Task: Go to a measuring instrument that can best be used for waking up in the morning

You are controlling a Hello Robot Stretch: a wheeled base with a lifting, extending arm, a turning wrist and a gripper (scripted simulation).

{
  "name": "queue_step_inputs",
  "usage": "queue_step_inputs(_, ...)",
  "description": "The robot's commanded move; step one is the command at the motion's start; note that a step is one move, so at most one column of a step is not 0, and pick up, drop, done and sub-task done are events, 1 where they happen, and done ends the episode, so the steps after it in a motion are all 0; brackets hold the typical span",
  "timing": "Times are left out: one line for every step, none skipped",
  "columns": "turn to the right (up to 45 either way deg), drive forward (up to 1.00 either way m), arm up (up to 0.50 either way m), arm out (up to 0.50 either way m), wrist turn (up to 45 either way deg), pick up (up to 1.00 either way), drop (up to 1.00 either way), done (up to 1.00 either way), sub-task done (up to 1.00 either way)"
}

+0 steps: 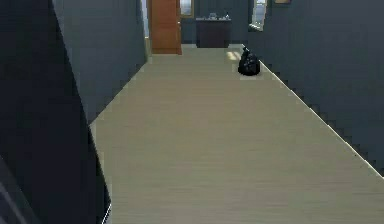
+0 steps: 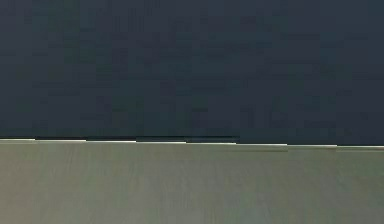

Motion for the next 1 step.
queue_step_inputs(0.0, 1.00, 0.00, 0.00, 0.0, 0.00, 0.00, 0.00, 0.00)
